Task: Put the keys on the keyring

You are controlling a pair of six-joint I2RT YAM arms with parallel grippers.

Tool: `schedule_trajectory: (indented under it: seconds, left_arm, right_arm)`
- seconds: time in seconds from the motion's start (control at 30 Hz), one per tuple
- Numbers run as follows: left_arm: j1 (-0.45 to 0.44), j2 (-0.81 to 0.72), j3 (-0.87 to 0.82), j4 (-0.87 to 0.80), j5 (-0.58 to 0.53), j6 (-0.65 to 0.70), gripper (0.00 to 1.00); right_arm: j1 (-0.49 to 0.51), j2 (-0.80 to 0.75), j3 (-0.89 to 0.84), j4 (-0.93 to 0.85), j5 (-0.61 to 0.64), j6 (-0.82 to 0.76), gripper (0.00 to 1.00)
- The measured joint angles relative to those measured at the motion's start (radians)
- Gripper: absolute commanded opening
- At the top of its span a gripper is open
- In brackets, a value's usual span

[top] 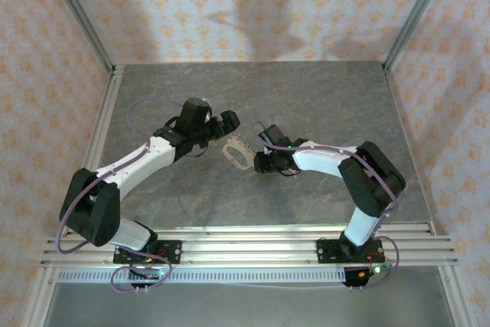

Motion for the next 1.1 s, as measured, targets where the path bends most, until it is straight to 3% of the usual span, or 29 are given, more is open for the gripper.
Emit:
schedule_trajectory:
  seconds: [0.67, 1.1]
  left_arm:
    - [0.0, 0.0, -0.017, 0.002, 0.0, 0.0, 1.0]
    - [0.0, 0.0, -0.017, 0.002, 0.0, 0.0, 1.0]
  right_arm:
    - [0.016, 0.003, 0.003, 0.022, -0.035, 0.015, 0.25]
    - [0.021, 0.003, 0.01, 0.022, -0.027, 0.015, 0.25]
